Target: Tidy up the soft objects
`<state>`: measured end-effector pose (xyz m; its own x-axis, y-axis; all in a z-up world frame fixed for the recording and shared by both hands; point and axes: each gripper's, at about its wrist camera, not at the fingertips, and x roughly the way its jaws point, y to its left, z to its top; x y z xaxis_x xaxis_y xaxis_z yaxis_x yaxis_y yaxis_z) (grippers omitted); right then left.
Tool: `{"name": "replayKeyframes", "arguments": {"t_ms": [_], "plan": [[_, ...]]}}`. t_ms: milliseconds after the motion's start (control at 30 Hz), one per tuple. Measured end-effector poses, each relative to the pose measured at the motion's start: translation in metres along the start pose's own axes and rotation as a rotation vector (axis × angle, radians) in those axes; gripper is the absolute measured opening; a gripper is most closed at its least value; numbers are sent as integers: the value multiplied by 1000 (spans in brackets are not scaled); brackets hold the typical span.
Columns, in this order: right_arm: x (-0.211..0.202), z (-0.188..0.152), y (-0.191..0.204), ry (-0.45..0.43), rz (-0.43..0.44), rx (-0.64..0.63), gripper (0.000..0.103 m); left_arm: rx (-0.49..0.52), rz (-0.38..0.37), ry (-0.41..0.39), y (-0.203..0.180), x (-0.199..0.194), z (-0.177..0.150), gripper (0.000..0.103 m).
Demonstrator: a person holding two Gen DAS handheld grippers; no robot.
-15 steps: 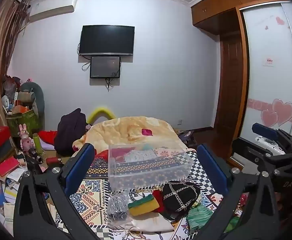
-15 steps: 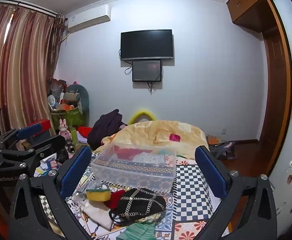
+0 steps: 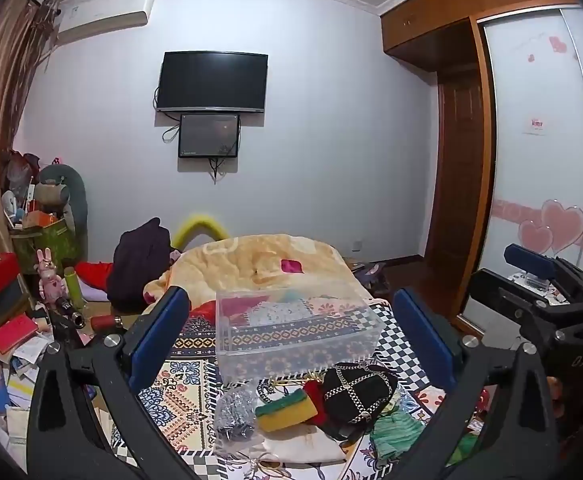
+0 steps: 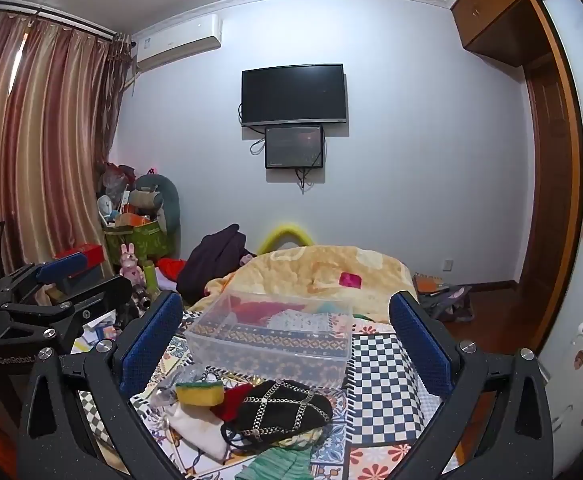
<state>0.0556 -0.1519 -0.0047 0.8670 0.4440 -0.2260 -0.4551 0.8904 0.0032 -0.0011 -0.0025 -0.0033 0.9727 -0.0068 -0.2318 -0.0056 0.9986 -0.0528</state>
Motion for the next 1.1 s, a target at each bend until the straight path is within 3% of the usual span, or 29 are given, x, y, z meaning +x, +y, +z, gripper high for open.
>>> {"name": "replayKeyframes", "arguments": {"t_ms": [1100], "plan": [[-8,6,-2,-18,7,13,103,-1,-4,0,-1,-3,5,103]]}}
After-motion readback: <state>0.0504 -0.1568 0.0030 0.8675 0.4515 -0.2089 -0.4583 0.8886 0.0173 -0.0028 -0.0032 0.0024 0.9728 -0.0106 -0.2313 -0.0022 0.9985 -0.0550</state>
